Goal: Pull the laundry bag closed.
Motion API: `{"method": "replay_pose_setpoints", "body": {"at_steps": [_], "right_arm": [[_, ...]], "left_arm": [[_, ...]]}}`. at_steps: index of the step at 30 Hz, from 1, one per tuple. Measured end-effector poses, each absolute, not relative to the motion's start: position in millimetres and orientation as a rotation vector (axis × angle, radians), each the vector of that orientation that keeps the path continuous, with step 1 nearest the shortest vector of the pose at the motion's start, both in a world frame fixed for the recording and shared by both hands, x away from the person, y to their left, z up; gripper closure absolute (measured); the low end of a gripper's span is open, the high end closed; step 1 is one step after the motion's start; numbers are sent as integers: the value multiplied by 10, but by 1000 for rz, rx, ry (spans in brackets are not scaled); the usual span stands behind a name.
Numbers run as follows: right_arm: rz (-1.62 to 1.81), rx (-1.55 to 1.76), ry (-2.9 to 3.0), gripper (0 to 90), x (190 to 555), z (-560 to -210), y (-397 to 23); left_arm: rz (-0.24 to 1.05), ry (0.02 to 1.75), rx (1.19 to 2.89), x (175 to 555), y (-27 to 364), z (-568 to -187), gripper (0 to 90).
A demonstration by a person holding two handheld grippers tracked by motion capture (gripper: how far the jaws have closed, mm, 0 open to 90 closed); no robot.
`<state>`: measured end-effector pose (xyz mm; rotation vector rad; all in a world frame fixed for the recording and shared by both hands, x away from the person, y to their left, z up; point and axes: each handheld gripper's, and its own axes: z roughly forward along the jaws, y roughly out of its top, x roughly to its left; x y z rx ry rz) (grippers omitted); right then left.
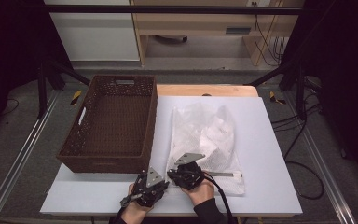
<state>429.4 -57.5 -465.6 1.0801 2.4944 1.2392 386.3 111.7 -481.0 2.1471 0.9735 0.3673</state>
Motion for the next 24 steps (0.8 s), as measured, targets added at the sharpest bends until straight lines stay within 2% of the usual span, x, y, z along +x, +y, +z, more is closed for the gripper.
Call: {"method": "replay_pose_setpoints", "body": {"at_steps": [11, 16, 19, 22, 24], "right_arm": [[1310, 1066, 2443, 859, 4260, -4603, -607], [1312, 1051, 2427, 861, 4255, -4589, -614], [1316, 1045, 2424, 862, 4249, -4577, -621], [1319, 1034, 2421, 861, 4252, -4561, -617], [1322, 1027, 2421, 862, 4246, -4549, -618]], "left_arm": [[363, 979, 2140, 3871, 1120, -4808, 856], [356, 968, 2106, 3886, 1141, -4768, 661], [344, 953, 2091, 3910, 1152, -4731, 623], [334, 961, 2089, 3948, 1145, -4733, 656], [333, 967, 2087, 3962, 1147, -4736, 715]]}}
